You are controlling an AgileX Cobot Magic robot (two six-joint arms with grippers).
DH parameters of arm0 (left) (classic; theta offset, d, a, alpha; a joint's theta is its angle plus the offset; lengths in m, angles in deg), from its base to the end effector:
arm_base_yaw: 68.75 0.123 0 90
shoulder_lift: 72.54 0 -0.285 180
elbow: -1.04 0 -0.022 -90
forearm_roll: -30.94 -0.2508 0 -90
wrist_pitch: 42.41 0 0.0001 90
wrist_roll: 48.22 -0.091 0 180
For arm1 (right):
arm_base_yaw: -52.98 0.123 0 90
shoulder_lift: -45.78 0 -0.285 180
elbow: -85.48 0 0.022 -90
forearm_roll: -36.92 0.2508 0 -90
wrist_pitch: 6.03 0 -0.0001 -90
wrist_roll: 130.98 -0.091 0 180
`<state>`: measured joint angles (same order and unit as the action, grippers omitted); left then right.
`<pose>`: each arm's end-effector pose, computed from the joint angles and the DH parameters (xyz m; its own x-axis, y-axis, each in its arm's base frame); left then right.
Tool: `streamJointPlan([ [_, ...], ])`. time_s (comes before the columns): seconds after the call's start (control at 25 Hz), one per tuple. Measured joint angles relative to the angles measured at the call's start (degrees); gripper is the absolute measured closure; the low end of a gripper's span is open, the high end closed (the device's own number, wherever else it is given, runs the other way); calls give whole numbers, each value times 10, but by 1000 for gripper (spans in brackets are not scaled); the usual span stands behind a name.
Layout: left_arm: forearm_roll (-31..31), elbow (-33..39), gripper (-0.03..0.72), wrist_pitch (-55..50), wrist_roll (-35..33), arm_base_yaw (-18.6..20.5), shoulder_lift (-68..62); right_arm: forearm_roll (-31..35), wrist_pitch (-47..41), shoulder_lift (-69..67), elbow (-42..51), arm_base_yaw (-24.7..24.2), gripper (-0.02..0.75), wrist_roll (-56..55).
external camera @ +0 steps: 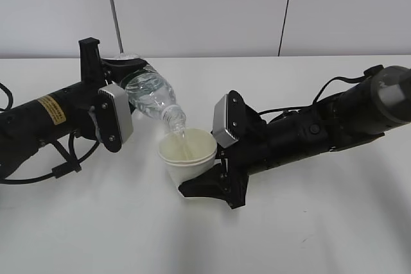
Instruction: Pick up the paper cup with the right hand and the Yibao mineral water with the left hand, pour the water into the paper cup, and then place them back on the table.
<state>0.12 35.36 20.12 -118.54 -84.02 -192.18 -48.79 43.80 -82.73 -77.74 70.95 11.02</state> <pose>0.3282 -0.1325 0.1477 0.6630 0.7397 -0.1153 0.1366 0.0318 0.9901 0.3364 0.1819 0.1070 -0.0415 -0.4979 -0.8662 -0.9864 0.1584 -0.0438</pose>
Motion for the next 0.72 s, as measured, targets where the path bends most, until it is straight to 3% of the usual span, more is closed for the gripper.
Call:
streamJointPlan([
  [0.72,0,0,341,1,-1,0,0,-16,-4,0,0,0,217,0],
])
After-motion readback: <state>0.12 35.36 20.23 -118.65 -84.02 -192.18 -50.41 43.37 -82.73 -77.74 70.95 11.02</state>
